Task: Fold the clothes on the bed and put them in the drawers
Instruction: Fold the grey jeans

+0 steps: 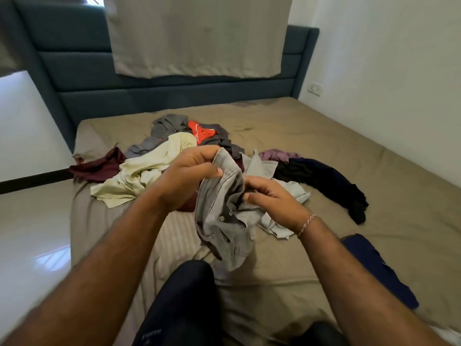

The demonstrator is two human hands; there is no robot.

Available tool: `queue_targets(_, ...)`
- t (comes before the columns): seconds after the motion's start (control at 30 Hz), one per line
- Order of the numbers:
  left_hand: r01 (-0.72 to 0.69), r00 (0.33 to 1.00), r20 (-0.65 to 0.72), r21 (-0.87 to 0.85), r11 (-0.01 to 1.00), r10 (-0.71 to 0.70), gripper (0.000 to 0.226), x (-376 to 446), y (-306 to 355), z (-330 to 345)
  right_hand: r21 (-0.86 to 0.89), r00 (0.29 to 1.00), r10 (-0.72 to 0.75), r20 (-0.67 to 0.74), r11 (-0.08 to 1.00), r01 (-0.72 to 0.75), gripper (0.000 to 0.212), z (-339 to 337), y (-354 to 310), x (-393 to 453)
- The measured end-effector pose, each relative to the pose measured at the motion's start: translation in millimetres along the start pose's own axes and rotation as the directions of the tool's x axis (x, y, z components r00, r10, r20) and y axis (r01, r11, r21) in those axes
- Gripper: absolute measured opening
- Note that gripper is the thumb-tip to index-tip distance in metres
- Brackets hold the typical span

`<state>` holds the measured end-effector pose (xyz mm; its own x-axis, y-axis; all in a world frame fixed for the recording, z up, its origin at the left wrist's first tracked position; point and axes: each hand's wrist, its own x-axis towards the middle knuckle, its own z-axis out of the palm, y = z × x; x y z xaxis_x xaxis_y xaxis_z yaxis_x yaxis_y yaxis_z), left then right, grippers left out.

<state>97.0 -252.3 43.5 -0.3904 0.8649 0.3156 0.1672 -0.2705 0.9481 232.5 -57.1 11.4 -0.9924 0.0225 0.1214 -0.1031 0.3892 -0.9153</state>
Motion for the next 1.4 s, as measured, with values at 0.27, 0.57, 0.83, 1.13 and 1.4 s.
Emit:
queue_targets(0.27,0.225,0.906,0.387,-0.100,0.969,-0.170,0.023,12,-5,-5,-0.060,0.996,0.013,0.084,0.998,-0.008,0.015,12,-8,2)
queue_targets(0.57,0.328,0.920,0.209,0.052,0.943,-0.331,0.036,-27,-79,0,0.360,0.785,0.182,-0.592,0.931,0.055,0.016,-6,1,12)
queue_targets(0.83,0.216,0.955,-0.268,0.339,0.916,-0.126,0.018,26,-14,-32,0.208,0.782,0.139,-0.607,0.978,-0.013,0.035,-82,-24,-2)
queue_targets(1.13,0.089,0.930,0.075,0.904,0.418,-0.359,0.050,137,197,-89,-0.599,0.774,-0.321,-0.546,0.795,-0.094,0.029,-211,-174,-5)
queue_targets(1.4,0.241,0.929,-0.213,0.969,-0.060,0.303,0.018,173,246,-118,-0.673,0.562,-0.464,-0.685,0.699,-0.243,0.020,-245,-237,-18)
